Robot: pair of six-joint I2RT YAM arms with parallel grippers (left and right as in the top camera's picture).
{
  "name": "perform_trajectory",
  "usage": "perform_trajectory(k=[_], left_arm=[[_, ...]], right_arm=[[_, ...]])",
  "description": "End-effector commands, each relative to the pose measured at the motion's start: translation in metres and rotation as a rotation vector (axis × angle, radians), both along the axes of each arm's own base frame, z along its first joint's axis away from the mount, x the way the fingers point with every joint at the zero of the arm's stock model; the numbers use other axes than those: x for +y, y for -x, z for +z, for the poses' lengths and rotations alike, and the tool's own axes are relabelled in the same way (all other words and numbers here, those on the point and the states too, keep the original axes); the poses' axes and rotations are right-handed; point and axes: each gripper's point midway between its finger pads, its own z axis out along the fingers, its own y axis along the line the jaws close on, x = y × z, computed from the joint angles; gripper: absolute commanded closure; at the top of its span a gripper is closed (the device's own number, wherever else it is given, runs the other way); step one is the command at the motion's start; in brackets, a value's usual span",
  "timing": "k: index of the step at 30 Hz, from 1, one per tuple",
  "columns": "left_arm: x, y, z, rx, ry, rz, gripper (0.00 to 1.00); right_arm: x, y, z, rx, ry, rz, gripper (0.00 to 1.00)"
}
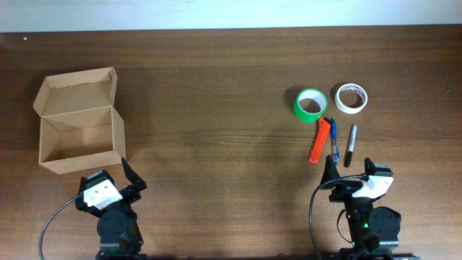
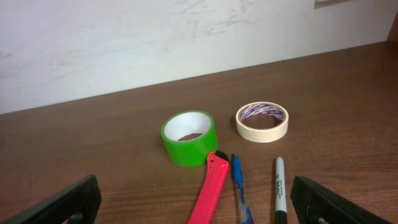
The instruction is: Pack container
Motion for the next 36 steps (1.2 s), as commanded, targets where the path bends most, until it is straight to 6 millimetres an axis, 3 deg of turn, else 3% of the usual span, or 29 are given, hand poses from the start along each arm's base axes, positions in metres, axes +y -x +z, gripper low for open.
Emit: perform_trajectory(k=[1,6,10,12,15,21,26,29,32,36], left_arm=[[-0.001,0.000,-0.002,0.008,0.001,-0.008,0.00],[-0.004,-0.002,0.001,-0.006,0.004,-0.026,0.00],[-0.026,-0.011,0.008,-0.028,0.024,-0.164,0.00],[-0.037,-0.013,0.021,-0.045,0.031,-0.230,0.00],[-0.035,-0.009,0.047,-0.045,0.029,-0.221,0.00],[-0.030,-0.020,0.127,0.102,-0.022,-0.200,0.00],[-0.028,-0.063,0.194,0.203,-0.028,-0.190,0.00],[-0.026,-0.097,0.220,0.270,-0.021,-0.195,0.00],[-0.025,-0.131,0.227,0.359,0.015,-0.233,0.00],[-0.016,-0.164,0.206,0.508,0.099,-0.271,0.01]], right_arm=[[-0.001,0.000,-0.002,-0.004,-0.008,-0.003,0.01],[-0.001,0.000,-0.002,-0.004,-0.007,-0.003,0.01],[0.001,0.000,-0.001,-0.008,-0.009,0.005,0.01],[0.001,0.000,0.002,-0.014,-0.009,0.005,0.01],[-0.002,0.002,0.013,-0.021,0.041,-0.002,0.01],[-0.019,-0.002,0.054,0.020,0.146,-0.083,0.01],[-0.038,-0.033,0.099,0.127,0.139,-0.131,0.01],[-0.052,-0.056,0.134,0.194,0.125,-0.154,0.01],[-0.065,-0.076,0.172,0.245,0.125,-0.191,0.01],[-0.073,-0.092,0.198,0.286,0.128,-0.215,0.01]])
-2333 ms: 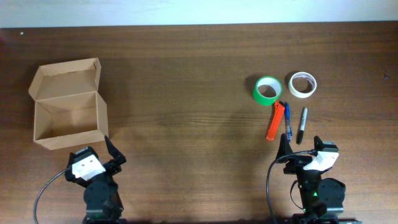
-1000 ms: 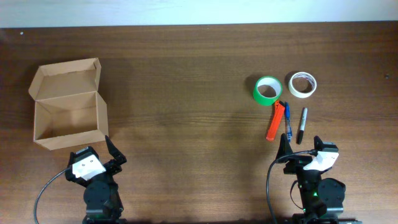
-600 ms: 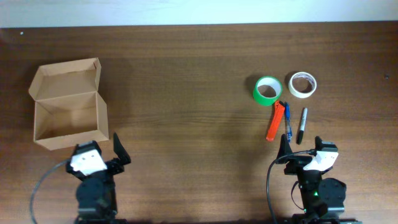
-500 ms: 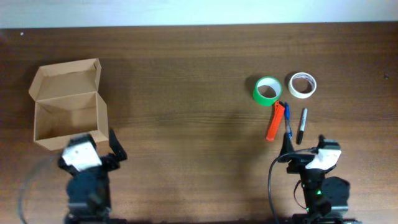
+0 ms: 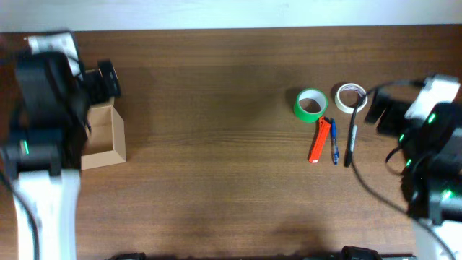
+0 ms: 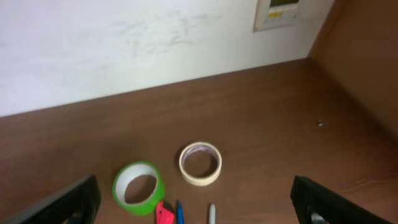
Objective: Pack container
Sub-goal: 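Reach the left gripper to the cardboard box's near wall and grasp it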
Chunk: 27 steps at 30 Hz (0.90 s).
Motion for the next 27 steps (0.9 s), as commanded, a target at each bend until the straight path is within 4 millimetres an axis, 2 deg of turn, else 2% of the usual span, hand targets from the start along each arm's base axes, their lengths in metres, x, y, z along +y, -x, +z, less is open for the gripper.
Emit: perform_trajectory(k=[1,4,5,6,9,12,14,15,19,21,27], left_arm=[[0.005,-0.030,-0.022,0.122,0.070,-0.049,0.00],[0.012,-0.039,-0.054,0.235,0.089,-0.031,0.01],[0.013,-0.040,-0.065,0.271,0.093,-0.029,0.00],[0.013,-0.041,-0.081,0.322,0.102,-0.028,0.01],[0.015,-0.033,-0.104,0.425,0.102,-0.010,0.00],[0.016,-0.026,-0.122,0.504,0.106,-0.002,0.01],[0.025,-0.021,-0.134,0.564,0.073,0.036,0.00],[0.031,-0.014,-0.146,0.631,0.048,0.063,0.00],[0.031,-0.001,-0.178,0.783,0.062,0.064,0.00],[0.033,0.004,-0.202,0.868,0.075,0.068,0.00],[0.021,0.006,-0.248,1.011,0.145,0.004,0.09]], right_arm=[[-0.008,-0.013,0.027,-0.003,0.018,-0.022,0.01],[-0.006,-0.018,0.013,0.066,-0.001,-0.006,0.01],[-0.006,-0.016,0.002,0.108,-0.013,-0.005,0.01],[0.001,-0.012,-0.021,0.205,-0.054,0.024,0.01],[0.007,-0.006,-0.058,0.348,-0.140,0.011,0.01],[0.008,-0.003,-0.086,0.455,-0.209,-0.026,0.01],[0.008,-0.002,-0.103,0.517,-0.236,-0.044,0.01],[0.009,-0.004,-0.114,0.558,-0.254,-0.045,0.01],[0.012,-0.009,-0.131,0.608,-0.277,-0.033,0.01],[0.011,-0.012,-0.139,0.631,-0.281,-0.035,0.01],[0.010,-0.017,-0.148,0.652,-0.285,-0.037,0.01]])
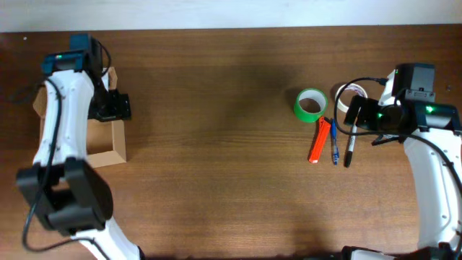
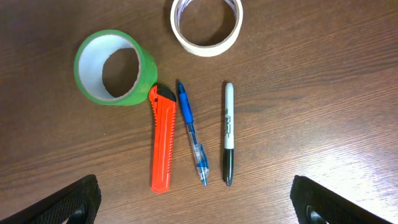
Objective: Pack container
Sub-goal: 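Reach the left gripper to the cardboard box's near wall and grasp it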
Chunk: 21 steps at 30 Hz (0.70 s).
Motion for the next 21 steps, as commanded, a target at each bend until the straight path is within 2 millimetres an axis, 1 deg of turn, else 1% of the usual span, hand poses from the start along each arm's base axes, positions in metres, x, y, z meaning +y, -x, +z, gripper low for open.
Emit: perform_trajectory(k=[1,6,8,9,10,11,12,16,21], left_arm=[[-0.007,0.003,-0.026,0.083,0.065,-0.026,0.09],[-0.015,0.004,-0.053,0.152,0.125,-0.045,0.10],[-0.018,0.004,-0.063,0.173,0.145,-0.046,0.28],[-0.018,0.004,-0.065,0.180,0.147,-0.045,0.39],[-0.018,0.005,-0.068,0.188,0.148,-0.044,0.61],[-0.018,0.004,-0.069,0.190,0.148,-0.043,0.78],[-0.018,0.003,-0.071,0.186,0.147,-0.030,0.98],[-0.017,-0.002,-0.072,0.161,0.141,-0.003,0.98],[-0.028,0.000,-0.070,0.173,0.168,-0.004,0.98]], right_arm=[[-0.001,-0.004,0.000,-0.006,-0.014,-0.015,0.01],[-0.002,-0.007,0.000,-0.013,-0.012,-0.015,0.01],[-0.002,-0.008,0.000,-0.019,-0.011,-0.014,0.01],[-0.002,-0.008,0.000,-0.020,-0.011,-0.014,0.01],[-0.002,-0.009,0.001,-0.022,-0.011,-0.014,0.01],[-0.002,-0.009,0.001,-0.024,-0.010,-0.014,0.01],[-0.003,-0.009,0.001,-0.025,-0.010,-0.014,0.01],[-0.003,-0.010,0.001,-0.027,-0.010,-0.014,0.01],[-0.003,-0.010,0.001,-0.027,-0.010,-0.014,0.01]])
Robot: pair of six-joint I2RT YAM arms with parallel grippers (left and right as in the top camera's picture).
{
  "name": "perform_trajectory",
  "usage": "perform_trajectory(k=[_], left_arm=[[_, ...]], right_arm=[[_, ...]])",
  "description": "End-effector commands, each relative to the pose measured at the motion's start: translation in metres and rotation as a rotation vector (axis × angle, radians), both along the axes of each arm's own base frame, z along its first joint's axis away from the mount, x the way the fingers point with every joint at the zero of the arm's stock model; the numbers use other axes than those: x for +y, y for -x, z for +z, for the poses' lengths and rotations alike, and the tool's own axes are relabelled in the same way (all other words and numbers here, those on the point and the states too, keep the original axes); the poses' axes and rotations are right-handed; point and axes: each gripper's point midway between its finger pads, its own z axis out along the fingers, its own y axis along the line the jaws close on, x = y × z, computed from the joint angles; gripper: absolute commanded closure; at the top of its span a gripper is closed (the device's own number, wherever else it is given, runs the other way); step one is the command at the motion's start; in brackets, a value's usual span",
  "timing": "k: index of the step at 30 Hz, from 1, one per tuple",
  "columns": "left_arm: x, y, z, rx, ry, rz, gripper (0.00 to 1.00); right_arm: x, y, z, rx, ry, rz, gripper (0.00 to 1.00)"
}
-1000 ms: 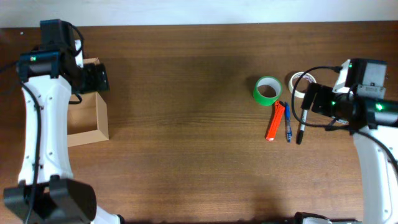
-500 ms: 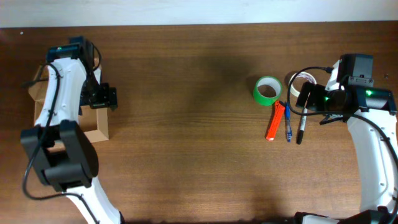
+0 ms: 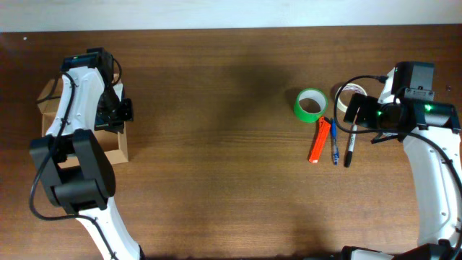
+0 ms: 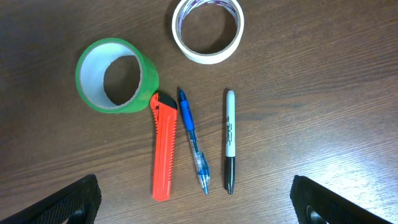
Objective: Pack container
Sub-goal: 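Reach the left gripper to the cardboard box's near wall and grasp it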
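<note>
An open cardboard box (image 3: 53, 108) sits at the table's left, mostly covered by my left arm. My left gripper (image 3: 115, 110) hangs over the box's right wall, and its jaws cannot be made out. At the right lie a green tape roll (image 4: 116, 74), a white tape roll (image 4: 208, 31), an orange cutter (image 4: 163, 146), a blue pen (image 4: 193, 140) and a black marker (image 4: 229, 140). My right gripper (image 4: 198, 208) hovers above them, wide open and holding nothing. In the overhead view the right gripper (image 3: 359, 115) partly hides the white tape (image 3: 346, 92).
The brown wooden table (image 3: 216, 159) runs between the box and the group of tools. A white wall borders its far edge. The box's lid flap (image 3: 49, 90) stands open on the far side.
My left arm has shifted a little to the right over the box. The right gripper has barely moved above the tools, which sit slightly lower in its view. Nothing was taken.
Both arms were folded at the near table edge with grippers open. Then both were raised high, left over the box, right beyond the tapes. Then the left gripper was at the box's right wall and the right one looked down on the tools, as now.
</note>
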Motion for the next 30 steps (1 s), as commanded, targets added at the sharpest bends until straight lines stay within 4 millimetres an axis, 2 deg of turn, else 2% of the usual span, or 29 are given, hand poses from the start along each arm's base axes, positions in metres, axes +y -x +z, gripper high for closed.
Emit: perform_trajectory(k=[1,5,8,9,13,17,19,22,25,30], left_arm=[[-0.015,0.002,-0.005,0.029,0.043,0.001,0.98],[-0.037,-0.002,0.011,0.028,0.041,-0.057,0.98],[-0.060,-0.017,0.038,-0.028,0.036,-0.115,0.98],[-0.075,-0.029,0.062,-0.087,0.032,-0.133,0.98],[-0.114,-0.048,0.124,-0.246,0.056,-0.183,0.98],[-0.169,-0.055,0.184,-0.424,0.186,-0.267,0.99],[-0.193,-0.053,0.205,-0.484,0.231,-0.287,0.98],[-0.229,-0.039,0.218,-0.502,0.273,-0.319,0.98],[-0.273,-0.019,0.218,-0.477,0.324,-0.365,0.99],[-0.327,0.007,0.213,-0.481,0.282,-0.376,0.98]], right_arm=[[-0.001,-0.003,0.001,-0.007,-0.014,-0.014,0.01],[-0.002,-0.005,0.002,-0.014,-0.012,-0.014,0.01],[-0.002,-0.006,0.002,-0.019,-0.011,-0.014,0.01],[-0.002,-0.006,0.002,-0.020,-0.011,-0.014,0.01],[-0.002,-0.006,0.002,-0.019,-0.011,-0.014,0.01],[-0.002,-0.006,0.002,-0.019,-0.011,-0.014,0.01],[-0.002,-0.006,0.002,-0.020,-0.012,-0.014,0.01],[-0.002,-0.005,0.002,-0.018,-0.011,-0.014,0.01],[-0.002,-0.005,0.002,-0.015,-0.012,-0.014,0.01],[-0.002,-0.005,0.002,-0.016,-0.013,-0.014,0.01]])
